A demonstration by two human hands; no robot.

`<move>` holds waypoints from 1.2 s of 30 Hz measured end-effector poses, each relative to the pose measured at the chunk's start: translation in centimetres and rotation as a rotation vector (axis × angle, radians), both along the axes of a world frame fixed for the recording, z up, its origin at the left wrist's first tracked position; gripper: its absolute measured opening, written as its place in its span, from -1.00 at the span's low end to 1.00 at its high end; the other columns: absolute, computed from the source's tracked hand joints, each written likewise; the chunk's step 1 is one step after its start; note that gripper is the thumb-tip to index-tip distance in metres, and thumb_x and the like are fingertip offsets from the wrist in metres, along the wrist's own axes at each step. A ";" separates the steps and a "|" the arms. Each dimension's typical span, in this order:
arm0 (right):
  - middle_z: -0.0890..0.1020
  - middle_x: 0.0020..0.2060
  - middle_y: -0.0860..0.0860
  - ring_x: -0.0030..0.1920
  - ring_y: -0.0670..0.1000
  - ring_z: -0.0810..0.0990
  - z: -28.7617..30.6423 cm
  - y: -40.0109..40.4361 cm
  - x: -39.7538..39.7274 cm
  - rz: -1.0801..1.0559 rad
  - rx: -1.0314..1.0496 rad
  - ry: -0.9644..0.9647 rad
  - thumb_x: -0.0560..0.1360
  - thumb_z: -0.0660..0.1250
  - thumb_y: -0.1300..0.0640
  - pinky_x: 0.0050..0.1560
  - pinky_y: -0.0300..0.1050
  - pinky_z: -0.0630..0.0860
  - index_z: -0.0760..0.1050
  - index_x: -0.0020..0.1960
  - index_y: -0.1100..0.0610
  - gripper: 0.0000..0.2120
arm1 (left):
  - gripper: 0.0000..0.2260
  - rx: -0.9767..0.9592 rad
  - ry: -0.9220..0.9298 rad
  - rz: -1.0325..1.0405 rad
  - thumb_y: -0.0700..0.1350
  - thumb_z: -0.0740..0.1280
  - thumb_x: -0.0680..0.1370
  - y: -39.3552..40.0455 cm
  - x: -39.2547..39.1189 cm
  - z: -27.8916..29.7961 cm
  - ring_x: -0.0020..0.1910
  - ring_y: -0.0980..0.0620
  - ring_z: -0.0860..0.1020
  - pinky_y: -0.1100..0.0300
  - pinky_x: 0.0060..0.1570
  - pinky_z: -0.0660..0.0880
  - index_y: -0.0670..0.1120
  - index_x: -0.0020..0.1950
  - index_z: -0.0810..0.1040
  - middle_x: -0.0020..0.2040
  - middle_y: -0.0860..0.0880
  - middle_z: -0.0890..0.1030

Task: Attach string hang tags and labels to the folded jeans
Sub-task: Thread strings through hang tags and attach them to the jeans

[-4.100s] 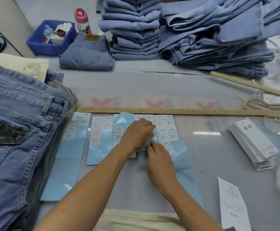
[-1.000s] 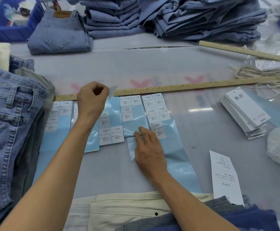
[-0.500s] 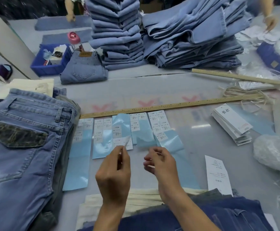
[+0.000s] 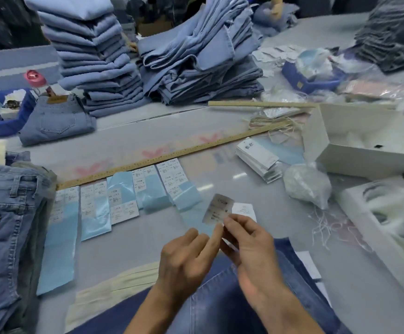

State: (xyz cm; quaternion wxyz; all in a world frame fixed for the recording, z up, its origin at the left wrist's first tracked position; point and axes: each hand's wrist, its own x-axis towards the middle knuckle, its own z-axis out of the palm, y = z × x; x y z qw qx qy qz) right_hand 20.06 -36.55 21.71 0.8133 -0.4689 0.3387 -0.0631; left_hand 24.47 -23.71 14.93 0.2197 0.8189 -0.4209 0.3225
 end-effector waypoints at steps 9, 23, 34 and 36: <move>0.68 -0.32 0.00 -0.25 -0.06 0.60 -2.6 -7.7 -2.5 -0.213 -0.071 0.075 0.51 0.46 0.21 -0.16 -0.14 0.59 0.70 -0.23 0.05 -0.84 | -0.77 -0.051 0.041 -0.160 -0.21 0.46 0.58 -5.8 -0.9 -1.6 -0.39 -0.02 0.37 0.02 -0.54 0.35 -0.15 0.22 0.59 -0.33 -0.03 0.49; 0.57 -0.40 0.09 -0.32 0.01 0.49 -9.3 -16.8 -3.8 -0.343 -0.101 0.254 0.48 0.50 0.19 -0.16 -0.03 0.52 0.65 -0.30 0.15 -0.82 | -0.62 0.374 0.607 0.087 0.07 0.33 0.63 -27.8 16.4 -7.6 0.35 -0.13 0.43 -0.03 0.13 0.49 -0.09 0.37 0.50 0.36 -0.08 0.49; 0.63 -0.40 0.05 -0.30 -0.02 0.56 -13.7 -16.1 -2.6 -0.332 -0.044 0.258 0.45 0.52 0.15 -0.11 -0.07 0.58 0.69 -0.25 0.08 -0.89 | -0.77 0.353 0.816 0.131 0.06 0.46 0.55 -30.9 22.3 -7.1 0.13 -0.08 0.56 0.06 0.02 0.49 -0.08 0.05 0.67 0.10 -0.05 0.66; 0.63 -0.39 0.04 -0.29 -0.02 0.56 -13.9 -15.9 -2.3 -0.327 -0.022 0.251 0.45 0.52 0.14 -0.08 -0.06 0.59 0.70 -0.23 0.06 -0.92 | -0.76 0.318 0.897 0.102 0.02 0.46 0.56 -30.5 23.1 -6.4 0.19 -0.05 0.58 0.10 0.11 0.49 -0.07 0.15 0.68 0.16 -0.03 0.68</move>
